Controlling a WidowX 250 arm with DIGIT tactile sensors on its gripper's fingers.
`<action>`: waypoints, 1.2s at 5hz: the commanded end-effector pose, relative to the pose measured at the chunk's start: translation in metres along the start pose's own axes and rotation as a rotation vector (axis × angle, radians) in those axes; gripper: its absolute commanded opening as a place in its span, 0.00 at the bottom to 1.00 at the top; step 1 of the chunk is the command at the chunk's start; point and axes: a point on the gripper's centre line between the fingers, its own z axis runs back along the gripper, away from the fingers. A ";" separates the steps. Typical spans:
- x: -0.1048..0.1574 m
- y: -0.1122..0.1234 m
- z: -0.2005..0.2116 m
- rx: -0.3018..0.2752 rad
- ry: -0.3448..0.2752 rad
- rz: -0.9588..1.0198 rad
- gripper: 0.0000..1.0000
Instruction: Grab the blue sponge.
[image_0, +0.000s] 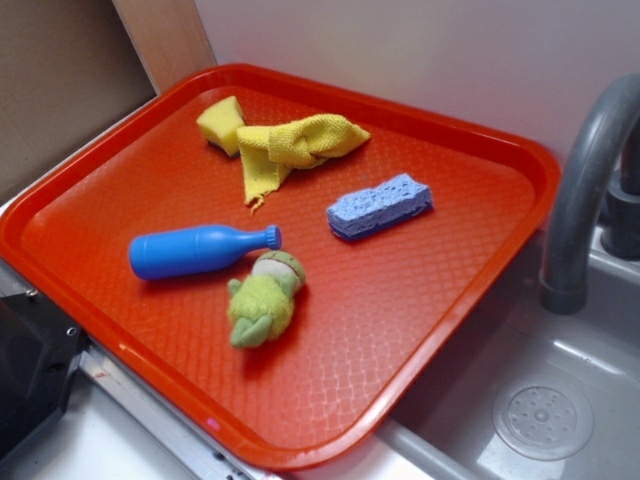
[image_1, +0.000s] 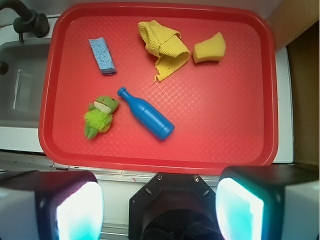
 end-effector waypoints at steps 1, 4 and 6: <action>0.000 0.000 0.000 0.000 0.000 0.000 1.00; 0.088 -0.038 -0.085 0.007 -0.155 0.076 1.00; 0.125 -0.080 -0.150 -0.115 -0.099 -0.105 1.00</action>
